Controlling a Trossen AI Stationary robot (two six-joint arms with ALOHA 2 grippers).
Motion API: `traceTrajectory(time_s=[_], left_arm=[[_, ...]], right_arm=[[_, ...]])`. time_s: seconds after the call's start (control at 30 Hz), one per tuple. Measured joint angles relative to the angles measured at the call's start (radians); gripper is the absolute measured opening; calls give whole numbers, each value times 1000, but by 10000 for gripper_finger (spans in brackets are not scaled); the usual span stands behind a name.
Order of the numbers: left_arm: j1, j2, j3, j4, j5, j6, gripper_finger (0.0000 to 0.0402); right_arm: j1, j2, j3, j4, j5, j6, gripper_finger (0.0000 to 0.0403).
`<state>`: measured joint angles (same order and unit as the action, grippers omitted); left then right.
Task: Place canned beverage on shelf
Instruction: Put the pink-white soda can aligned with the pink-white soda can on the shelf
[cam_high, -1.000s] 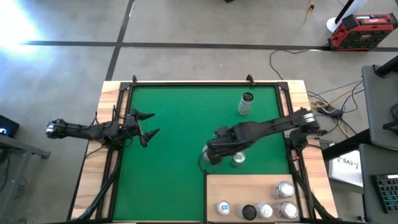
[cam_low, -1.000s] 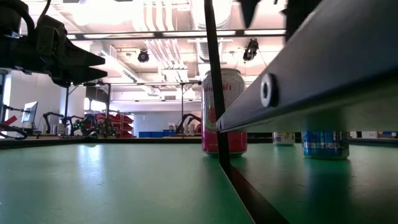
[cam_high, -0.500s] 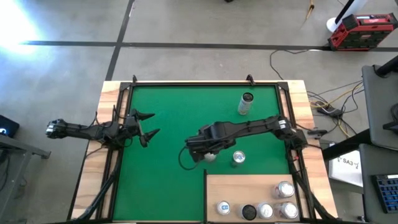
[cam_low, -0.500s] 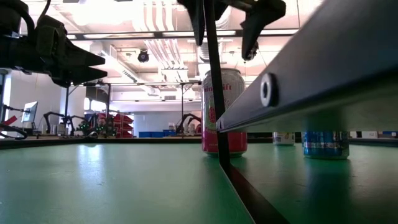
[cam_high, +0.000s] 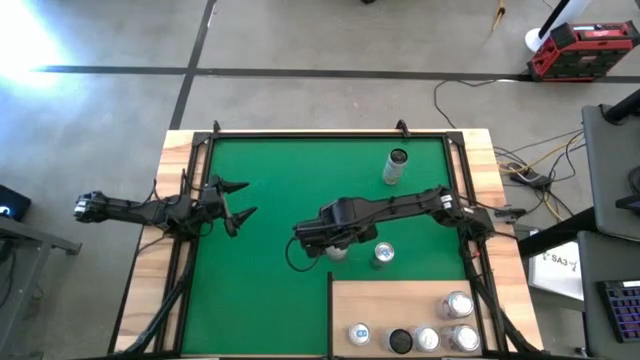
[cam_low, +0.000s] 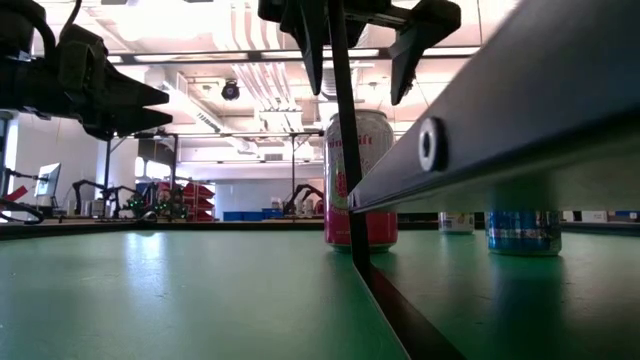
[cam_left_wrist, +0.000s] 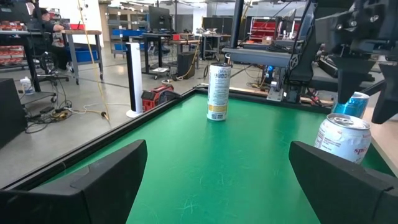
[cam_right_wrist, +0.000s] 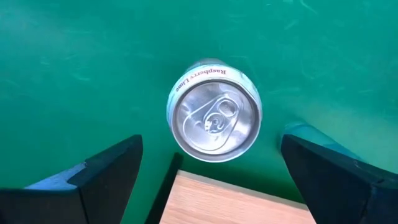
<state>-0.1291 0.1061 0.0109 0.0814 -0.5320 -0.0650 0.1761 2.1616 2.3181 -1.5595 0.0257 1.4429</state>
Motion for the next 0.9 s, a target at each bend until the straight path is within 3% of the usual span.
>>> traceTrajectory(time_s=[0.9], left_arm=[[0,0,0,0,0,0,378]], right_arm=[[0,0,-165,140,-27,76,375]])
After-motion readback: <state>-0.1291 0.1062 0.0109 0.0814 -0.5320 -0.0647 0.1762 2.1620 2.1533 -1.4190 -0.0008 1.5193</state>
